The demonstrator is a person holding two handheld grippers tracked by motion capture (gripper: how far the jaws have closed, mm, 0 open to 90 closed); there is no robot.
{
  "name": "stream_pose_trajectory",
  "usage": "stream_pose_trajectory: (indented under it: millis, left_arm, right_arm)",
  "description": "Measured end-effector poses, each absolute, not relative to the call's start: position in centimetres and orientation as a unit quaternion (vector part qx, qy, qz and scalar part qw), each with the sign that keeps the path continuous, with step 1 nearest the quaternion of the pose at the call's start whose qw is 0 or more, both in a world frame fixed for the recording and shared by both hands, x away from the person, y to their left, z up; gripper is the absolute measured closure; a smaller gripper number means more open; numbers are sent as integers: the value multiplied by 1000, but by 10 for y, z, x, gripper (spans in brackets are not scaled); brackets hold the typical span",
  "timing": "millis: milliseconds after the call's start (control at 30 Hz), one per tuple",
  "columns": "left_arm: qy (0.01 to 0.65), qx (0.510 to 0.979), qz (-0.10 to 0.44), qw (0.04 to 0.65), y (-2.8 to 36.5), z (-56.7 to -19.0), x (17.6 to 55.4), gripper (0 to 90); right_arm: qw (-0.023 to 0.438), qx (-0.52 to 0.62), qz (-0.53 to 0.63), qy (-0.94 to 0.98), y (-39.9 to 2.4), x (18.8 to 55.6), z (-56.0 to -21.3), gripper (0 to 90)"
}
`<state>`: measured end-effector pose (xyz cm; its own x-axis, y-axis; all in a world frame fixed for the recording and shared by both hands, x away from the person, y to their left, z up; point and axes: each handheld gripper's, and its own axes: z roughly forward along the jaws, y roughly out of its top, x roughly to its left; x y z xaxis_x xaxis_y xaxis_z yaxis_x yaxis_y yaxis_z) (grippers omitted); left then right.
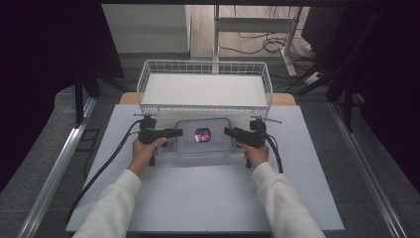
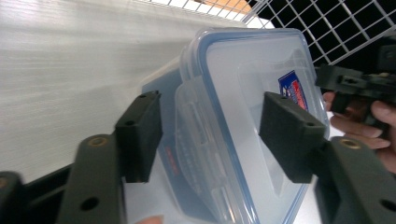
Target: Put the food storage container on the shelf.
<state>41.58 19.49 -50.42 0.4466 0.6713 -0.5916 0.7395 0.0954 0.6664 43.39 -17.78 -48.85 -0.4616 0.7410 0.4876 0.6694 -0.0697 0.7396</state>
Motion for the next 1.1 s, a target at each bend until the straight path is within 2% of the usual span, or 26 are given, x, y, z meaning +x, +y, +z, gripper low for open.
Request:
stream_pose_trajectory:
  millis: [200, 300, 367, 500, 633, 800, 1100]
  left_arm:
    - [501, 692, 0, 520, 201, -486, 393, 318]
    - [491, 703, 9, 515, 203, -480, 375, 304]
    - [479, 718, 19, 505, 204, -478, 362, 298]
    - [463, 741, 37, 485, 202, -477, 337, 288]
    - [455, 752, 45, 474, 201, -477, 319, 276]
    - [452, 755, 41, 473, 202, -477, 301, 269]
    - [445, 770, 43, 455, 203, -485, 277, 265]
  right_arm:
    - [79, 471, 517, 711, -185, 410, -468, 417]
    - [100, 443, 495, 741, -186, 392, -462, 454]
    - [102, 421, 480, 763, -184, 379, -462, 499]
    - [105, 364, 432, 819, -172, 353, -467, 676]
    - [113, 312, 393, 857, -155, 336, -478, 798]
    - [116, 281, 365, 880, -132, 332, -493, 873]
    - [139, 291, 351, 879, -97, 354, -512, 891]
